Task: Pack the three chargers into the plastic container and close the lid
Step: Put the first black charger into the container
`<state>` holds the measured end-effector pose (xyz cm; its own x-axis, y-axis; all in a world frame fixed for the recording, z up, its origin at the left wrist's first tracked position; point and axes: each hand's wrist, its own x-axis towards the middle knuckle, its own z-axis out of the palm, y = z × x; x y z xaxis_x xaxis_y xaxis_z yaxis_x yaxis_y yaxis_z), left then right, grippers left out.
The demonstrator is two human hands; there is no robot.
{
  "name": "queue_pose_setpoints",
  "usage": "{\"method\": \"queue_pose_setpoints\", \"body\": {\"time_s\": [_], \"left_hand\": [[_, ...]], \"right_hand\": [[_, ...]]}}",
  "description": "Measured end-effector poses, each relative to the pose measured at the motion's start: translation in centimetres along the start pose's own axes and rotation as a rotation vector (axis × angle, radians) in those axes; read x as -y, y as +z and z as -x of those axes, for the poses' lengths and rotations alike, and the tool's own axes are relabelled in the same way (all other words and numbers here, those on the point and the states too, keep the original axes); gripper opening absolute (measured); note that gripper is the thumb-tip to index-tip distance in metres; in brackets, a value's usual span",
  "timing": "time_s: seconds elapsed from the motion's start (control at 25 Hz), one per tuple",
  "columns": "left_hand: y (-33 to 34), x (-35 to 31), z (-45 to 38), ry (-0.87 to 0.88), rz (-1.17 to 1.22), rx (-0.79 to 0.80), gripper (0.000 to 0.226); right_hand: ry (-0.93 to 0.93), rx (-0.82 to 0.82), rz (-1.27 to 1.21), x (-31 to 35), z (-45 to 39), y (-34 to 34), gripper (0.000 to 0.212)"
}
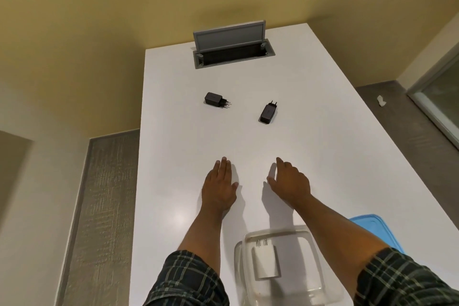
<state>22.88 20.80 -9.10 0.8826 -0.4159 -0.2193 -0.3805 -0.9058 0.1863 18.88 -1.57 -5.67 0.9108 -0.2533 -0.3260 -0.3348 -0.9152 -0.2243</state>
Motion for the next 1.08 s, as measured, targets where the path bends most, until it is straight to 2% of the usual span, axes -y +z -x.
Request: {"method": "queue_pose_setpoints", "body": {"time_s": [0.28,0.52,0.68,0.8,0.96,1.08], "left_hand": [[2.7,0.6,-4.8,-0.018,0.028,-0.08,0.067],[3.2,0.5,-7.8,-0.082,0.043,-0.156,0.062],[3.2,0.6,-9.0,-0.108,0.099,-0.238,0.061],[3.7,0.9,-9.0,-0.098,0.103,-0.271,0.061],[3.7,0.9,-8.9,-0.105,0.103,-0.265,0.062],[3.5,0.9,-8.9,-0.108,0.091,-0.251,0.061]], "right_hand": [[0.006,0.033,-0.021,0.5,-7.0,-0.4,0.075],[0.109,-0.024,-0.203,1.4,-15.0,-2.6,0.1],[0.026,0.027,-0.046,2.1,-17.6,-4.3,0.135],[-0.006,0.039,0.083,2.7,-19.4,-5.1,0.149],[0.024,0.117,0.211,4.0,-20.9,-6.8,0.144],[0.005,0.101,0.189,4.3,-21.1,-6.7,0.116]]}}
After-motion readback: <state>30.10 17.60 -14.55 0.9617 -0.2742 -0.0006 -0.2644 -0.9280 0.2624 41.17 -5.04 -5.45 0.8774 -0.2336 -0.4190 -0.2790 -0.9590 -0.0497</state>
